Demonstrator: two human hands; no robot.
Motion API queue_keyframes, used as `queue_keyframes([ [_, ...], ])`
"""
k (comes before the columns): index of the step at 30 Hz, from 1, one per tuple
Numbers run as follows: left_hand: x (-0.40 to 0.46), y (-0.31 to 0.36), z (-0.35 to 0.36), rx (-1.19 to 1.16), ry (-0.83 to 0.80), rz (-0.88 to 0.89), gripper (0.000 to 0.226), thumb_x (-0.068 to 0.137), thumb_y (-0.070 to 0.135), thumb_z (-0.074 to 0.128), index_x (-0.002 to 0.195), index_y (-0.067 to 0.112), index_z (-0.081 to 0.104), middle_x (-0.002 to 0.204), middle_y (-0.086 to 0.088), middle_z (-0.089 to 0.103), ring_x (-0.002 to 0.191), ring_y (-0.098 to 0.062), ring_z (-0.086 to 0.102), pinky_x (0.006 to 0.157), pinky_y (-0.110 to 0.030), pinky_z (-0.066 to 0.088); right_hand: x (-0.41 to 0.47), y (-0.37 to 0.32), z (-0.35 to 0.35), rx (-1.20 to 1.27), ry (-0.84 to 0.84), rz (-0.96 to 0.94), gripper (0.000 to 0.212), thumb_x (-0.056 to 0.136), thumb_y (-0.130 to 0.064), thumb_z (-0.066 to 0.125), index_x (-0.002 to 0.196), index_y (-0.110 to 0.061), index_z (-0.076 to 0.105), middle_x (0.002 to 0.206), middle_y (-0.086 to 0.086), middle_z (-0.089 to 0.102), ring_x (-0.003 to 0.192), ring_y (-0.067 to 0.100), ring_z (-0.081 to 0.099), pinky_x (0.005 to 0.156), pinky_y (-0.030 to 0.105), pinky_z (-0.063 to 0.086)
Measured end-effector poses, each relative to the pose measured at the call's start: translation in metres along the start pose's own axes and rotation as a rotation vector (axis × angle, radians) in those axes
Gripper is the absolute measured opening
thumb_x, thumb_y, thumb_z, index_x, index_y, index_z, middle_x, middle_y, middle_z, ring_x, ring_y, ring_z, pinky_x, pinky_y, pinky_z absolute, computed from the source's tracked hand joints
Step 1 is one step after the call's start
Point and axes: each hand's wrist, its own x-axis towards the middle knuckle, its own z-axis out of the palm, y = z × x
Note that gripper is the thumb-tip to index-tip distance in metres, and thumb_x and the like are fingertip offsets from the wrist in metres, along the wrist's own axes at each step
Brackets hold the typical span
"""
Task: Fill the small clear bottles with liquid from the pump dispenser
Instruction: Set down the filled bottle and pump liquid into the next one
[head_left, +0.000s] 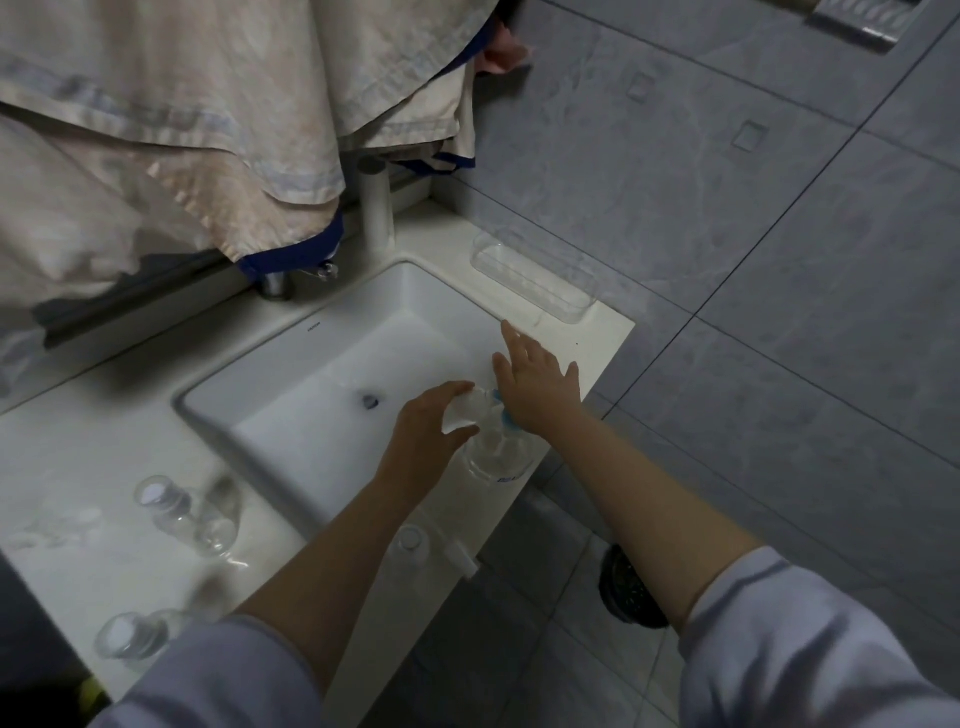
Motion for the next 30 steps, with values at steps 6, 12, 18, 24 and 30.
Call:
queue_keyframes([
  [6,-0.0005,0.0068,-0.0057,-0.004,-0.059,-0.040,0.060,0.079,0.037,0.056,0.124,-0.002,0.052,0.125,-0.017,0.058,0.114,-0.026,0.057,0.103,-0.027,0.040,0.0031,0.0004,-0.0068,-0.030,0.011,-0.022,0.057,0.100,-0.049,0.011,0.149,-0.033,-0.012,0.160,0.001,0.006,0.145,0.027,0.012,0.113,0.058,0.001],
  [12,-0.0004,0.0016,-0.0023,0.007,-0.002,-0.009,0.049,0.080,0.023,0.068,0.121,0.000,0.056,0.119,-0.015,0.063,0.108,-0.024,0.061,0.100,-0.034,0.046,-0.0017,-0.0003,-0.0003,0.002,0.005,0.003,0.056,0.101,-0.045,0.014,0.150,-0.034,-0.011,0.160,0.002,0.008,0.144,0.027,0.015,0.113,0.058,0.002],
  [18,-0.0005,0.0026,-0.0065,-0.020,-0.129,-0.115,0.066,0.082,0.047,0.049,0.127,-0.001,0.050,0.125,-0.016,0.057,0.114,-0.023,0.055,0.102,-0.028,0.039,0.0006,-0.0010,-0.0079,-0.037,0.023,-0.032,0.058,0.100,-0.048,0.014,0.149,-0.033,-0.014,0.160,0.002,0.006,0.144,0.028,0.015,0.113,0.059,0.003],
  [24,0.0019,0.0005,-0.0043,0.000,-0.040,-0.061,0.047,0.081,0.019,0.067,0.121,-0.005,0.055,0.120,-0.019,0.061,0.109,-0.028,0.060,0.099,-0.027,0.042,-0.0005,-0.0019,-0.0047,-0.023,0.018,-0.014,0.058,0.101,-0.045,0.017,0.150,-0.032,-0.011,0.160,0.002,0.008,0.144,0.028,0.015,0.113,0.059,0.004],
  [30,-0.0037,0.0084,-0.0037,0.008,0.000,-0.006,0.051,0.080,0.025,0.068,0.121,-0.002,0.055,0.121,-0.016,0.062,0.110,-0.026,0.060,0.101,-0.033,0.045,-0.0001,-0.0009,-0.0031,-0.055,0.000,-0.014,0.059,0.100,-0.046,0.017,0.149,-0.032,-0.013,0.160,0.003,0.005,0.145,0.028,0.013,0.112,0.059,0.002],
])
